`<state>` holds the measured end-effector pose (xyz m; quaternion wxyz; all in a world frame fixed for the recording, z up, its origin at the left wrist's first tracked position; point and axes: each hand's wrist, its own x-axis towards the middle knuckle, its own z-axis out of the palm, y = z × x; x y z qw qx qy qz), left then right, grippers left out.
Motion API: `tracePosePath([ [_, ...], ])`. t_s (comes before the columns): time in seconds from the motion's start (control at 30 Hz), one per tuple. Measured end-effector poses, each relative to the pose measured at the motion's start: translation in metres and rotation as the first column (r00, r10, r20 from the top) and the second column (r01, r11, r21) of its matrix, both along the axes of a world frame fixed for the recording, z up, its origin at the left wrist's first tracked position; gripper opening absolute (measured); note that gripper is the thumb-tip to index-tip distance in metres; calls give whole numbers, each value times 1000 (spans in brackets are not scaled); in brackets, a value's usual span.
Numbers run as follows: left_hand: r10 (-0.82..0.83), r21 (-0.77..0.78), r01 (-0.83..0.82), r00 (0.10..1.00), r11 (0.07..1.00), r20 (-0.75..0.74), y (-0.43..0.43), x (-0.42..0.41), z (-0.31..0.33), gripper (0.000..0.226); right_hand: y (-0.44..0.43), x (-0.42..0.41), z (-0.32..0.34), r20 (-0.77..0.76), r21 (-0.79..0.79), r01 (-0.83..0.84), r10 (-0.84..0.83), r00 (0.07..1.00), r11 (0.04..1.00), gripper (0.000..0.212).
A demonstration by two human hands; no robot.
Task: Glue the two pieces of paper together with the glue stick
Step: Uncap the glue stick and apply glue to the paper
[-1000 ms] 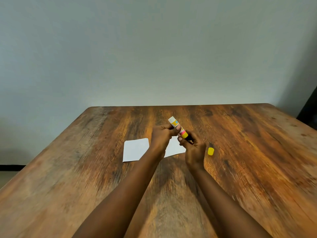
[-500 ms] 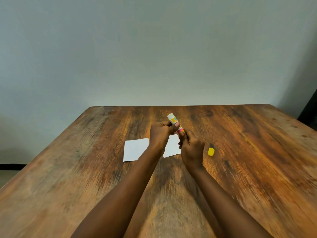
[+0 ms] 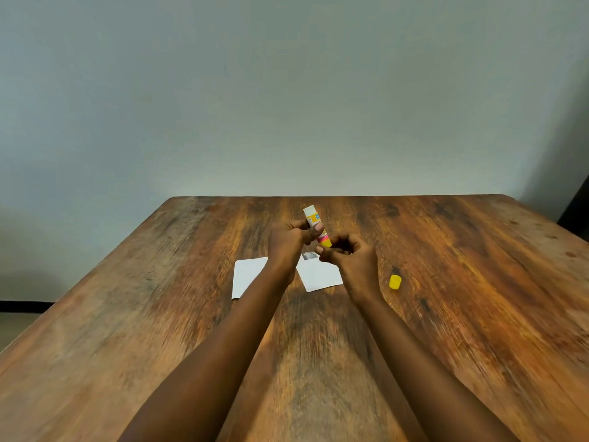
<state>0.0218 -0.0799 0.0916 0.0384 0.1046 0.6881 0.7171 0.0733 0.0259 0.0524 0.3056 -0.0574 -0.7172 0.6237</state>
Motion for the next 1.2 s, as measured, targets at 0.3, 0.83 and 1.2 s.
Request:
tracePosePath([
  [0.3,-139,-41,138,990,990,-24,-8,3,1,25,5,-3,0,-33,-789,-364,558,829,495,26],
  [0.83,-78,-3,78,997,997,5,-1,5,2,18,-10,3,3,53,-323,-111,135,989,940,18],
  [1.2,-85,-10,85,996,996,-9,-13,6,15,27,-8,-2,9,-11,-582,-299,361,933,756,16],
])
